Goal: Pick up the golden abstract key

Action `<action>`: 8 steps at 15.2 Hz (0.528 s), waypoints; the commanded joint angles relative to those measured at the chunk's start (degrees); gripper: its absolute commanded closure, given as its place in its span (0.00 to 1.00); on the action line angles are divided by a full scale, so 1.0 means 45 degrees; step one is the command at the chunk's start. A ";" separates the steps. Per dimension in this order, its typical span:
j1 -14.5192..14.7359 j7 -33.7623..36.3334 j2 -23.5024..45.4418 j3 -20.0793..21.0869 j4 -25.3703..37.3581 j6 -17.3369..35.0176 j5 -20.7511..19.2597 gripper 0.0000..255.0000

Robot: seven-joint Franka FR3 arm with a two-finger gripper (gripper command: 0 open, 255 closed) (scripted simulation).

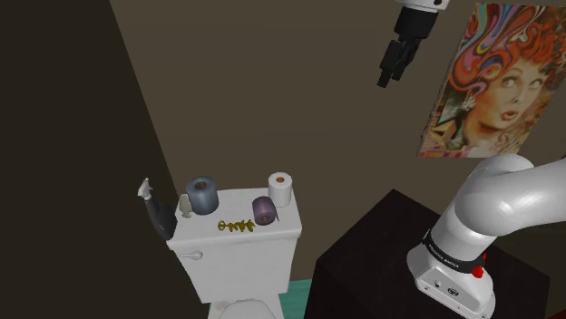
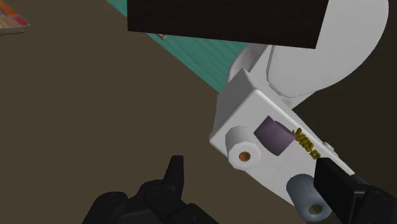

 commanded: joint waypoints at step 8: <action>0.0346 0.1066 0.1100 0.1122 -0.1581 0.2534 0.0644 0.00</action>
